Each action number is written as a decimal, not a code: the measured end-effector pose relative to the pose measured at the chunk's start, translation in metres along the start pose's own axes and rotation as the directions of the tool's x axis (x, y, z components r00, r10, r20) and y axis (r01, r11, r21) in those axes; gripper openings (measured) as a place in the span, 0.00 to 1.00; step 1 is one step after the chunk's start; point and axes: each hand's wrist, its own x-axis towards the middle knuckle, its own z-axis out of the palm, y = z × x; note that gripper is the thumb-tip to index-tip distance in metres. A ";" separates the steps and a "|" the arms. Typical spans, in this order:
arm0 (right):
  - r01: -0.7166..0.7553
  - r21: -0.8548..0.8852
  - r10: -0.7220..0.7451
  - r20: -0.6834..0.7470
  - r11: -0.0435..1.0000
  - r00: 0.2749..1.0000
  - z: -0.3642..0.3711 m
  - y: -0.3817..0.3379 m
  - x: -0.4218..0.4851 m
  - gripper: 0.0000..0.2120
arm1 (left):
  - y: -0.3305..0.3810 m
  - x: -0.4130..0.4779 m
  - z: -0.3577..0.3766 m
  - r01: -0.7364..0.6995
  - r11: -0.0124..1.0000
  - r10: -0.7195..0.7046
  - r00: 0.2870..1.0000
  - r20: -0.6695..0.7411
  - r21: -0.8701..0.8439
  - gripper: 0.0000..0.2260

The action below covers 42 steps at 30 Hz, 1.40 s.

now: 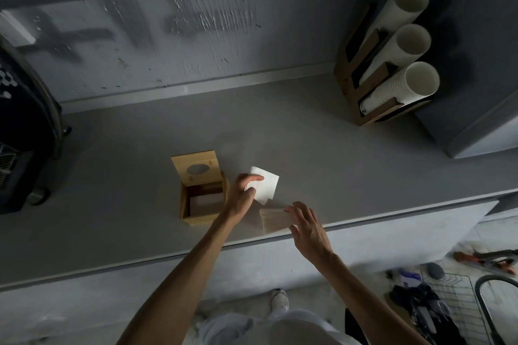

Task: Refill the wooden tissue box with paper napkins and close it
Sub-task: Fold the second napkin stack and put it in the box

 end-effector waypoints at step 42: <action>0.002 0.063 0.001 -0.042 0.998 0.999 -0.005 -0.002 0.007 0.26 | 0.001 -0.004 0.021 -0.130 0.989 0.117 0.978 0.173 0.064 0.08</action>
